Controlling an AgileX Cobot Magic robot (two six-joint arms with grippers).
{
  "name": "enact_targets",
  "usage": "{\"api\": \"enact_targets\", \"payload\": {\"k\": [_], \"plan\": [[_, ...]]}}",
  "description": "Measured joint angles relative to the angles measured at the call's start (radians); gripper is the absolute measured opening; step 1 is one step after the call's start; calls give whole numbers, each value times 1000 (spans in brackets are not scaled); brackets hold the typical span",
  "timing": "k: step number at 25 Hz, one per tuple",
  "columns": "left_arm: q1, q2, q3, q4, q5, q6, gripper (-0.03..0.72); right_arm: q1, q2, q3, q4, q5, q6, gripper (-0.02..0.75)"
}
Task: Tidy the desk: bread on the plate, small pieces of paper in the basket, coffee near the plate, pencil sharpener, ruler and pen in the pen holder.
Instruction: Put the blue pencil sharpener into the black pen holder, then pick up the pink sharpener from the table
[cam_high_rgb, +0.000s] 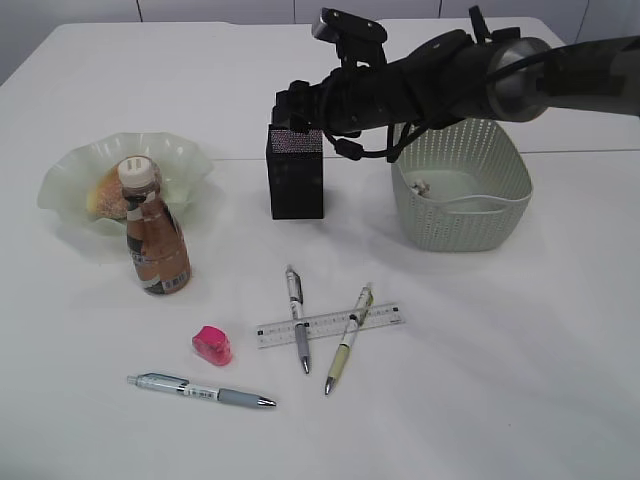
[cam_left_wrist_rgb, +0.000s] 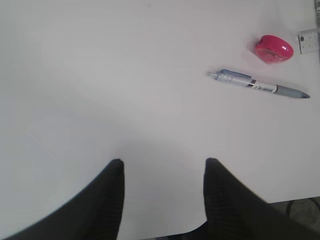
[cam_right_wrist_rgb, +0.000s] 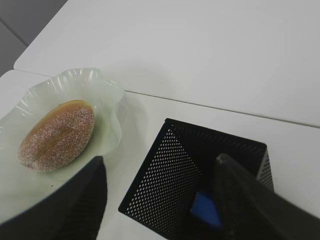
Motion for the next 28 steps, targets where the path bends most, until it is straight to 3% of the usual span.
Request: {"api": "enact_targets", "payload": {"k": [8, 10, 20, 28], "plan": [[0, 0, 0, 0, 17, 0, 380, -1, -14, -16, -31, 131, 3, 492], [0, 0, 0, 0, 18, 0, 380, -1, -39, -16, -103, 187, 56, 492], [0, 0, 0, 0, 20, 0, 380, 28, -181, -16, -717, 501, 620, 493], [0, 0, 0, 0, 20, 0, 380, 208, -233, -17, -937, 719, 823, 493]]}}
